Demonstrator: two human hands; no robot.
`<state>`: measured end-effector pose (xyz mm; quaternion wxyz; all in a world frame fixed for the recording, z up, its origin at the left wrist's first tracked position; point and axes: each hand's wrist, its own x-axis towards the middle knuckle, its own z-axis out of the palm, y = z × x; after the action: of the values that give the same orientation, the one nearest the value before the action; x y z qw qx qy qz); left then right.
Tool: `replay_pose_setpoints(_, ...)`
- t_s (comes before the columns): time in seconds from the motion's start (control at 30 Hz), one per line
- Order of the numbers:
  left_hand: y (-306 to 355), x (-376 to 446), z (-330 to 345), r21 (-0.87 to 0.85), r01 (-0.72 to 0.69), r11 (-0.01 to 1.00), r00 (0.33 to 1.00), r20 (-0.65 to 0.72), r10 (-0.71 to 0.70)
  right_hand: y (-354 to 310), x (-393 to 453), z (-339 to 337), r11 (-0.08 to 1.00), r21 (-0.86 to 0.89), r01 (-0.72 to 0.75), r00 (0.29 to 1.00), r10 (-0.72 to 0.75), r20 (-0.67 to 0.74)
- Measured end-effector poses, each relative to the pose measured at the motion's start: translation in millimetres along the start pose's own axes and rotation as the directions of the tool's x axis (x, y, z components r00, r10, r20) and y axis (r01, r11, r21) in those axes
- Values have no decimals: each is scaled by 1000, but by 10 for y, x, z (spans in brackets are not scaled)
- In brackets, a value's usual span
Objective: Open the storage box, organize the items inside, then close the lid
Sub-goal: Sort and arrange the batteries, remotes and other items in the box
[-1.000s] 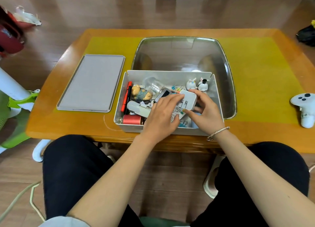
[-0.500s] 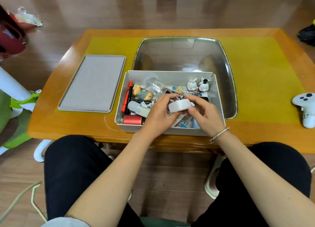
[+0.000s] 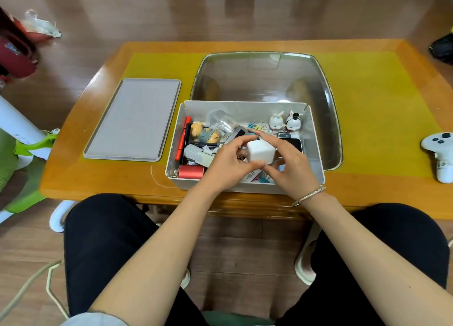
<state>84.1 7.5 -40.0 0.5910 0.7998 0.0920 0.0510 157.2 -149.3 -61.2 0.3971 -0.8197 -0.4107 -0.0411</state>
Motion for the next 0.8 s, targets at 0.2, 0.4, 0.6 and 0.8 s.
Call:
replay_pose_setpoints(0.2, -13, -69, 75, 138, -191, 972, 977, -70, 202, 21, -30, 58, 999, -30, -30, 997, 28, -79)
replay_pose_setpoints(0.4, -37, -95, 94, 178, -264, 948, 950, -124, 288, 36, -41, 33, 995, 61, -80, 996, 83, -46)
replay_pose_setpoints(0.6, -56, -55, 68, 143, -159, 977, 967, -175, 183, -13, -41, -3, 991, 109, -72, 996, 76, -35)
replay_pose_setpoints(0.8, -35, -16, 22, 75, -90, 993, 982, -161, 101, -35, -39, -40, 991, 114, -76, 992, 88, -96)
